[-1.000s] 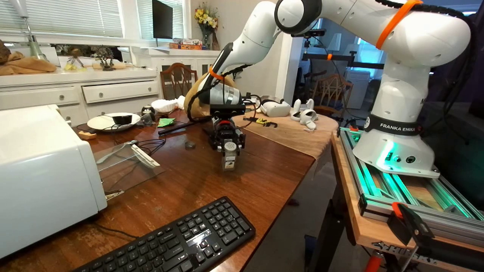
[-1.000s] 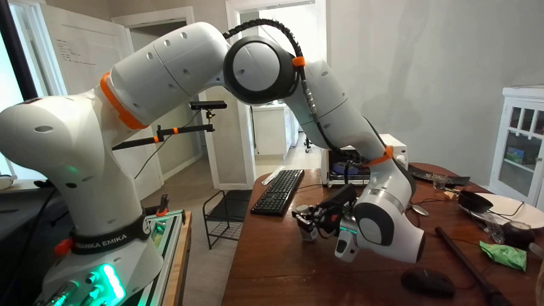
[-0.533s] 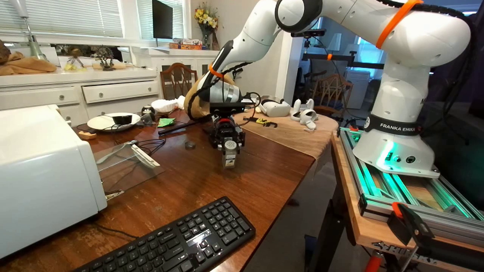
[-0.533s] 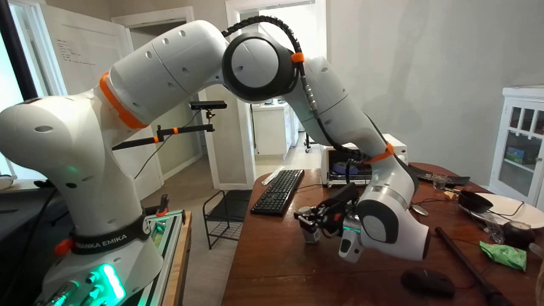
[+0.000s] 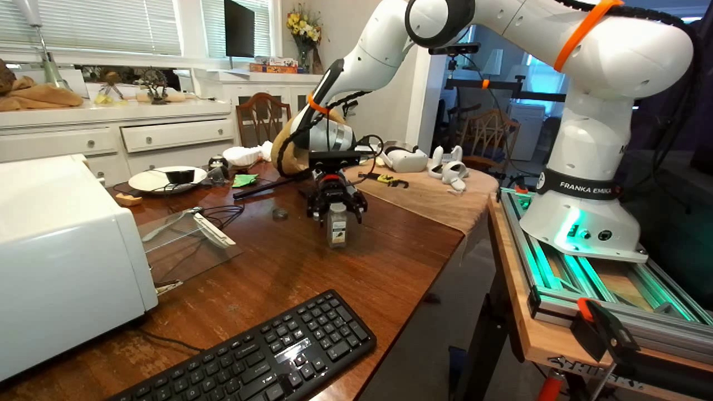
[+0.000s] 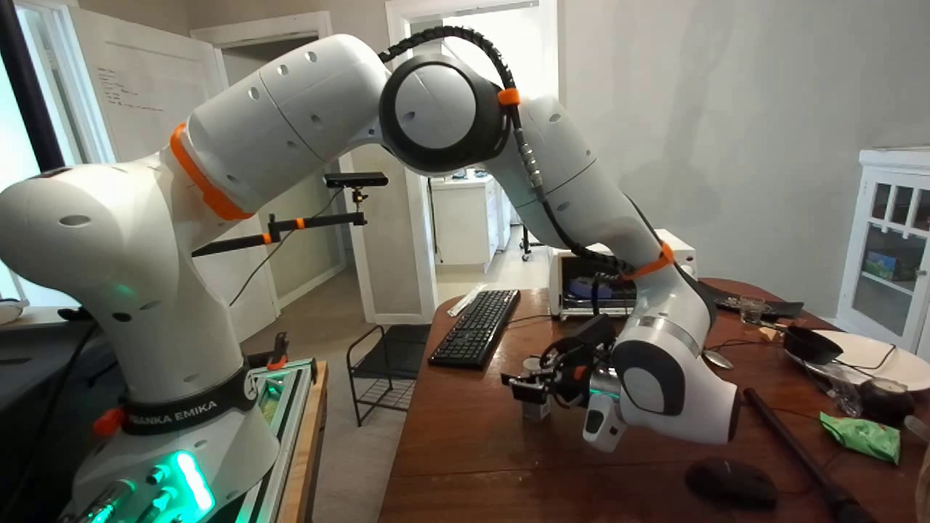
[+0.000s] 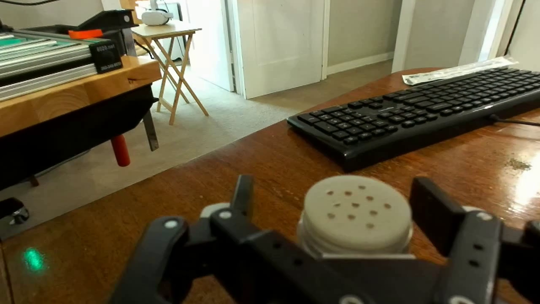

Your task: Put the bottle upright, then put the grey lid on the bottle

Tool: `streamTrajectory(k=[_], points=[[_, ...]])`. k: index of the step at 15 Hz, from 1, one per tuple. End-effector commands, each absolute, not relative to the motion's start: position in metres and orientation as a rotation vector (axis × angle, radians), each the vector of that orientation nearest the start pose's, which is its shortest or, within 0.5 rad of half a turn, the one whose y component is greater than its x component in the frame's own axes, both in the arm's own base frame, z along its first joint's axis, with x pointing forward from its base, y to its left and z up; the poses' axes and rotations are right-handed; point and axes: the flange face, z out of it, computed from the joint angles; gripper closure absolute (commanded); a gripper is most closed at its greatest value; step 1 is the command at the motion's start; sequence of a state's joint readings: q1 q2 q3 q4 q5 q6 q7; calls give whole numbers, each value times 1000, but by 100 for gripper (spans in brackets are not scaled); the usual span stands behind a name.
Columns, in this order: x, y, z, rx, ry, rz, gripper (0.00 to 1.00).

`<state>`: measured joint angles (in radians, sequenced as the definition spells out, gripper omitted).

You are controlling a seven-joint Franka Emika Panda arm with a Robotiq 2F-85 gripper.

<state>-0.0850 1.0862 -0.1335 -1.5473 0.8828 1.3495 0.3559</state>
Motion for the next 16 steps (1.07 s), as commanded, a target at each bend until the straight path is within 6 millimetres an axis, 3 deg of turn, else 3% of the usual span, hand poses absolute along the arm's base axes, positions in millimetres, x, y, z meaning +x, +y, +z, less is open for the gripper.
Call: streamTrajectory(k=[1,5,9,11,16], points=[[545,-24,16,-1839,1065,1491,0],[553,-43,37,-1910,1093,1419,0],[573,-66,69,-2141,1108,1257,0],[583,-62,77,-2249,1075,1170,0],[604,-21,79,-2530,978,964,0]])
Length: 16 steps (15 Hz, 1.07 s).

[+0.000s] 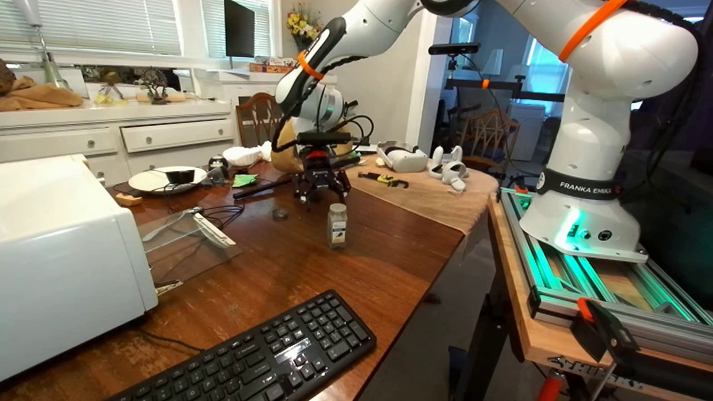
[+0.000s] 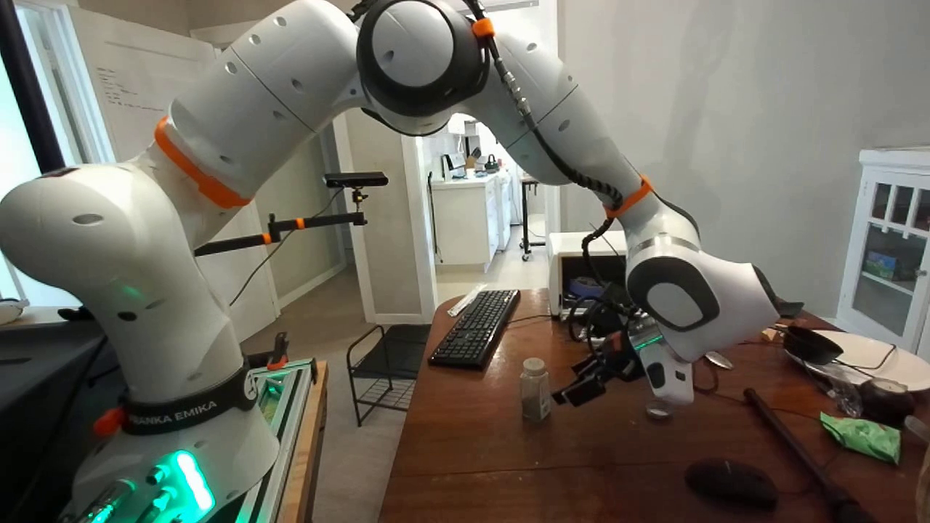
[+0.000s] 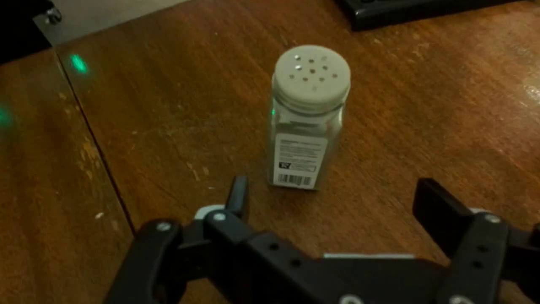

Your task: Put the bottle upright, then put the grey lid on the bottle

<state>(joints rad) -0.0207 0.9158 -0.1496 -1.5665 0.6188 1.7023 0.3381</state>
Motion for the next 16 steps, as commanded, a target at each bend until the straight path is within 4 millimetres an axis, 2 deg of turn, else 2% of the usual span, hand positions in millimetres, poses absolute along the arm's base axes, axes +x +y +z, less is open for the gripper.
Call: streamTrajectory(k=[1,4,9,12,16], points=[[606,-15,79,-2592,960,934,0],[616,-7,94,-2784,870,832,0],[641,-18,122,-3040,705,556,0],[653,-31,129,-2907,814,289,0],[651,-46,126,-2784,900,-8,0]])
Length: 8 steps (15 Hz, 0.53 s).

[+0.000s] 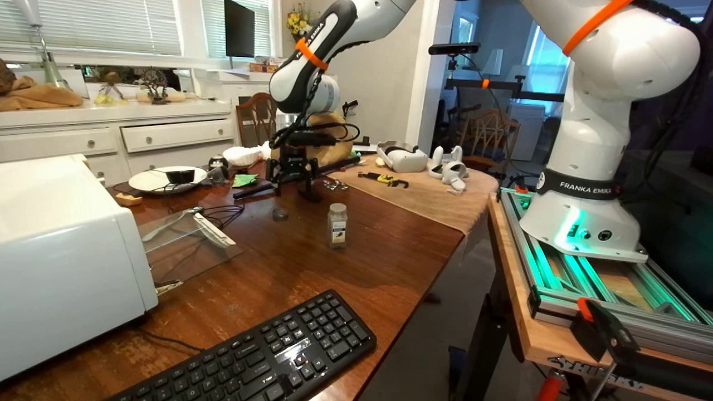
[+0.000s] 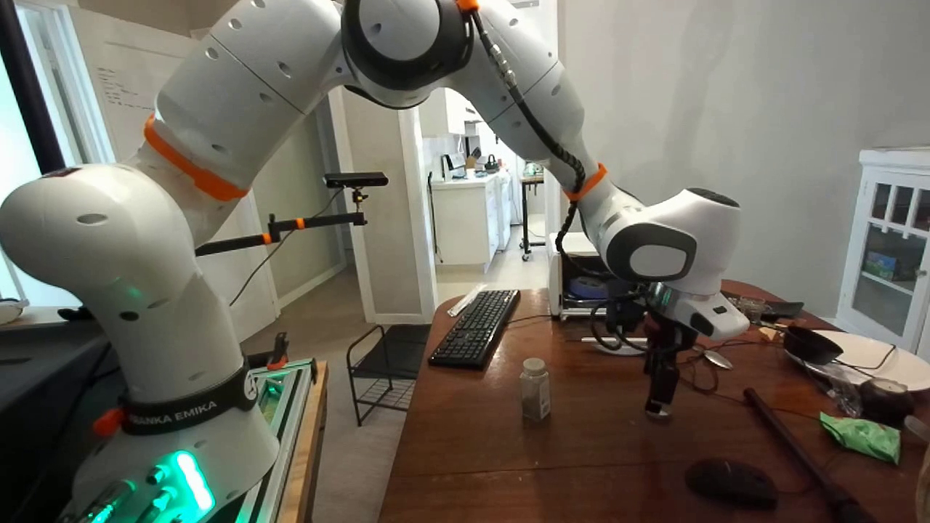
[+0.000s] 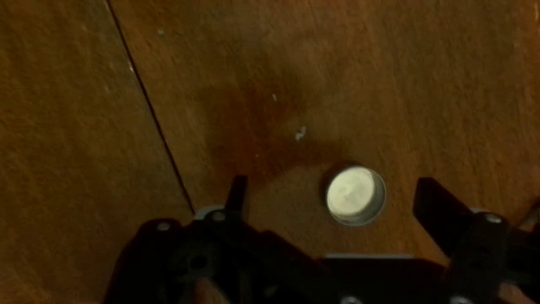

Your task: Put the bottle upright, then put the grey lid on the bottle

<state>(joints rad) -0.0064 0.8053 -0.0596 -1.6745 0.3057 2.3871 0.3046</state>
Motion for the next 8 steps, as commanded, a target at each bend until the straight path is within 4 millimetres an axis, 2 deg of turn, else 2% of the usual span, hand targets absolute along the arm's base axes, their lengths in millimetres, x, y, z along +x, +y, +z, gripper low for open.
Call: streamTrajectory(k=[1,2,5,8], points=[[651,-48,126,-2756,903,-89,0],[663,-47,124,-2806,895,5,0],[662,-50,122,-2802,895,-16,0],[669,-44,114,-2850,874,10,0]])
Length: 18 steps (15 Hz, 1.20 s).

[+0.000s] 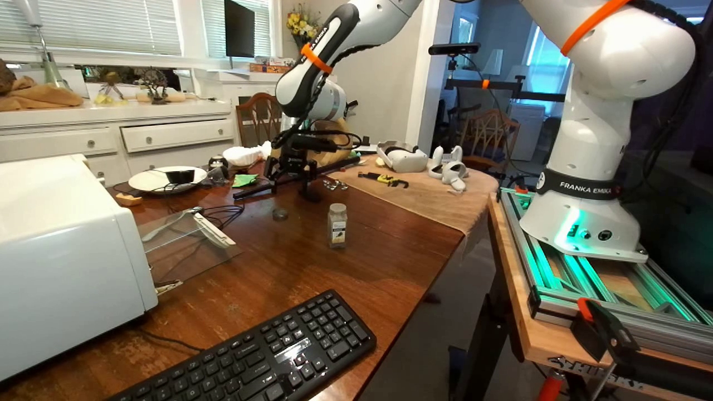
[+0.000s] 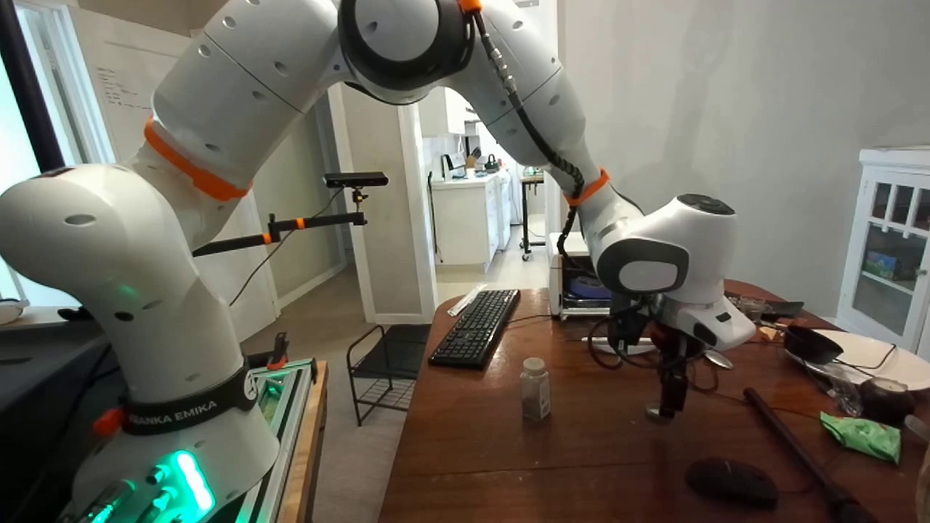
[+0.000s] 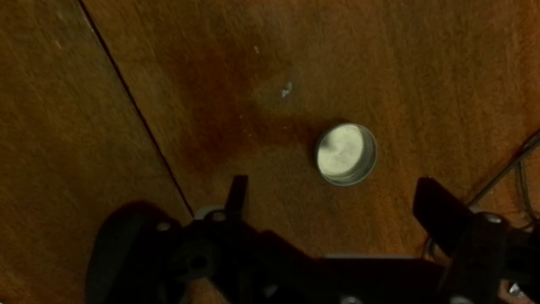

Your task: Put the bottle upright, then put the grey lid on the bottle

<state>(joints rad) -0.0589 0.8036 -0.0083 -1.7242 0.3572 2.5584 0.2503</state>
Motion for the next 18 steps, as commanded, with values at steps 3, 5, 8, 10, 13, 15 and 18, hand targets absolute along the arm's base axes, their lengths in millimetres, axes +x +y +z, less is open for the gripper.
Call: streamTrajectory(k=[3,5,8,10,13,15,18], points=[[680,-34,102,-2929,825,38,0],[691,-21,97,-2966,784,29,0],[704,-6,91,-2983,746,-5,0],[710,1,87,-2983,740,-7,0],[709,4,78,-2979,747,1,0],[708,4,72,-2977,752,7,0],[706,3,67,-2974,766,19,5]])
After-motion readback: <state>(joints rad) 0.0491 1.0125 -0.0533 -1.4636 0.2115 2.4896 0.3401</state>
